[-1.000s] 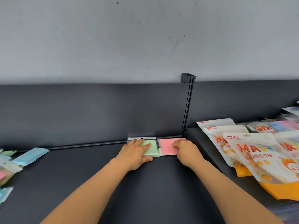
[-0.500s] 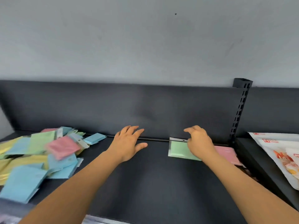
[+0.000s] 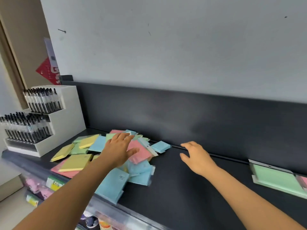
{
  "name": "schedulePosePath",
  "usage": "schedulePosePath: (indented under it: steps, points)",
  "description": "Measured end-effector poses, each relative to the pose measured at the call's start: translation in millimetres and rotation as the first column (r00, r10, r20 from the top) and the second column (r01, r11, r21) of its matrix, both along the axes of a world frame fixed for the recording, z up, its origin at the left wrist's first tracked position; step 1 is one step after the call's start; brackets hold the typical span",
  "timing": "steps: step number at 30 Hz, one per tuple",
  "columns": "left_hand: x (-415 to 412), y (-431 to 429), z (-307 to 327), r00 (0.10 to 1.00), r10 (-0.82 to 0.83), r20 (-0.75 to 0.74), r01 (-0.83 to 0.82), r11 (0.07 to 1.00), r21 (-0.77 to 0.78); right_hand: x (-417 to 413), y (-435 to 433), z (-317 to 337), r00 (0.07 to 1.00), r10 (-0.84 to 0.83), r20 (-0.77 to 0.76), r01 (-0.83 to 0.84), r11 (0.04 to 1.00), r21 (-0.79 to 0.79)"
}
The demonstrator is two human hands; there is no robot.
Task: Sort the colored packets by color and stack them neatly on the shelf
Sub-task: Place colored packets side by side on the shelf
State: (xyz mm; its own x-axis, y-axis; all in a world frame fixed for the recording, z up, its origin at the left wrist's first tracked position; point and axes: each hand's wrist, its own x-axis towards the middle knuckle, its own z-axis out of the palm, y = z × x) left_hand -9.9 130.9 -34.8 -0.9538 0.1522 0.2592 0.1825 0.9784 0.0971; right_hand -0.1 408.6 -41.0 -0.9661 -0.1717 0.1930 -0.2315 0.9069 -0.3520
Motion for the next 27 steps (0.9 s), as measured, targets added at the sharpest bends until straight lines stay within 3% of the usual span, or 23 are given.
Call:
schedulePosePath:
  steps: [3, 7, 13, 20, 25, 27]
  points:
    - [-19.9, -52.8, -2.2, 0.999, -0.033, 0.021, 0.033, 0.999, 0.007, -13.6, -64.0, 0.1, 1.000, 0.025, 0.014, -0.025, 1.000, -0.010]
    - [-47.0, -97.7, 2.2, 0.969, -0.191, 0.154, 0.194, 0.981, -0.009, -24.6, -140.6, -4.5, 0.987, 0.065, 0.147, -0.068, 0.998, 0.016]
    - [-82.4, -112.1, -2.2, 0.861, -0.324, 0.392, 0.370, 0.928, -0.046, -35.5, -181.9, -5.7, 0.974, -0.098, 0.205, 0.054, 0.976, 0.213]
    - [-86.3, -105.6, 2.8, 0.863, -0.334, 0.379, 0.424, 0.887, -0.183, -37.3, -193.6, -7.8, 0.973, -0.194, 0.127, 0.157, 0.955, 0.252]
    - [-85.7, -105.8, 4.8, 0.906, -0.349, 0.241, 0.407, 0.874, -0.265, -31.9, -196.9, -13.4, 0.972, -0.233, 0.034, 0.221, 0.954, 0.203]
    - [-91.3, -108.0, 9.8, 0.932, -0.326, 0.156, 0.353, 0.913, -0.204, -29.8, -191.9, -9.7, 0.966, -0.258, -0.001, 0.256, 0.958, 0.132]
